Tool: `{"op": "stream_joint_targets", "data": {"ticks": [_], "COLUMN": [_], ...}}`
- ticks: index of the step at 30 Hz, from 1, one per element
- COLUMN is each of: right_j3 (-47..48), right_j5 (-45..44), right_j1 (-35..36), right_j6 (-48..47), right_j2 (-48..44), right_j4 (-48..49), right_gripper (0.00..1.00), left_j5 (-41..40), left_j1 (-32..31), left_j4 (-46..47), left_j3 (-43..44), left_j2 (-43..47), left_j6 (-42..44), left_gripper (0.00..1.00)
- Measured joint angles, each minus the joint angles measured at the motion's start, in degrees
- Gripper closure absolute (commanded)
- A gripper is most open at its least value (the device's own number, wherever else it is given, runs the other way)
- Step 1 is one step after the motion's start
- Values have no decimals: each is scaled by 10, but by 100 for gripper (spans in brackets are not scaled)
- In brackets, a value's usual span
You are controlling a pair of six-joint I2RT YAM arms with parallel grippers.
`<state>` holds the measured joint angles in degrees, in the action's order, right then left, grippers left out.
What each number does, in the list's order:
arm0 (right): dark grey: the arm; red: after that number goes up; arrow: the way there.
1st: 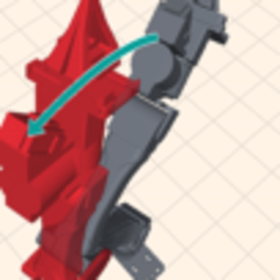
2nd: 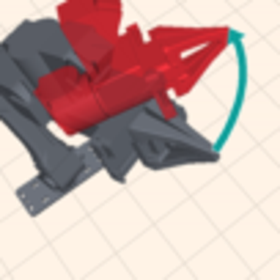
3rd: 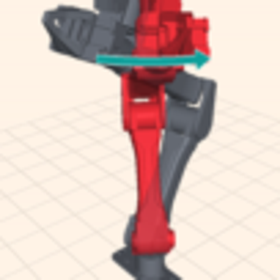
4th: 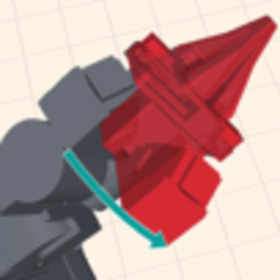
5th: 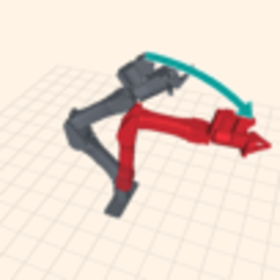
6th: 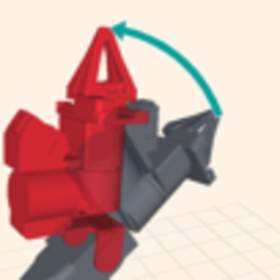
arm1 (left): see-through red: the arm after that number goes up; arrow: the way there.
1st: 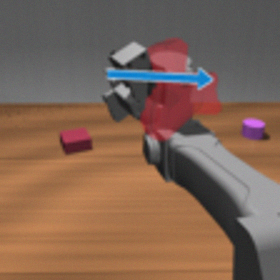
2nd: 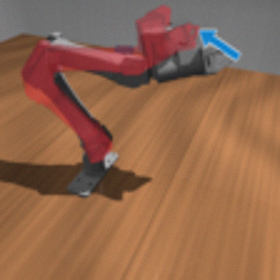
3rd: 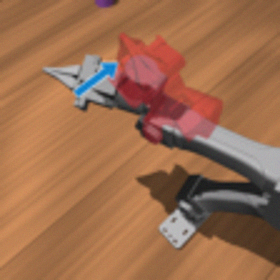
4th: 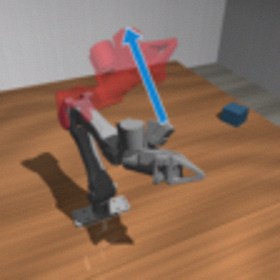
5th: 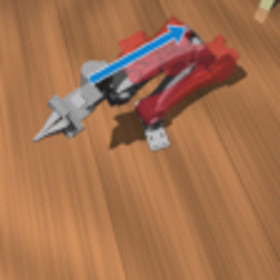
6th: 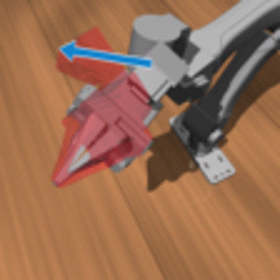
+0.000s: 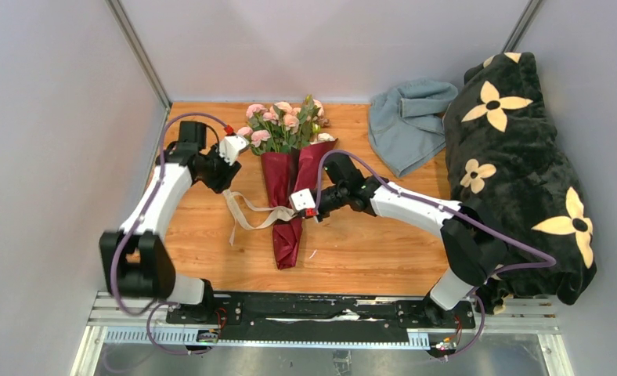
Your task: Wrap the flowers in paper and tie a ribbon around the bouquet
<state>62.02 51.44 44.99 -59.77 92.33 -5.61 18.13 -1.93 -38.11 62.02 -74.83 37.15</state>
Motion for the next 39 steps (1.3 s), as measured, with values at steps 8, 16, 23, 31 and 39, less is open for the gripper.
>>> {"op": "stream_joint_targets", "data": {"ticks": [8, 16, 23, 31, 39], "right_j3": [-16, -24, -25, 6, 64], "right_j5": [0, -1, -5, -30, -45], "right_j1": [0, 0, 0, 0, -2], "right_j6": [50, 72, 84, 168, 310], "right_j2": [13, 12, 12, 30, 56], "right_j4": [35, 44, 44, 38, 25], "right_gripper": [100, 100, 100, 100, 100], "left_j5": [-30, -40, -62, 40, 119], "left_j1": [5, 5, 5, -6, -239], "left_j4": [-121, -56, -36, -141, -250], "left_j3": [82, 84, 84, 32, -75], "left_j2": [-223, -285, -317, -124, 125], "left_j6": [29, 4, 8, 120, 151], "left_gripper": [33, 60, 100, 100, 100]}}
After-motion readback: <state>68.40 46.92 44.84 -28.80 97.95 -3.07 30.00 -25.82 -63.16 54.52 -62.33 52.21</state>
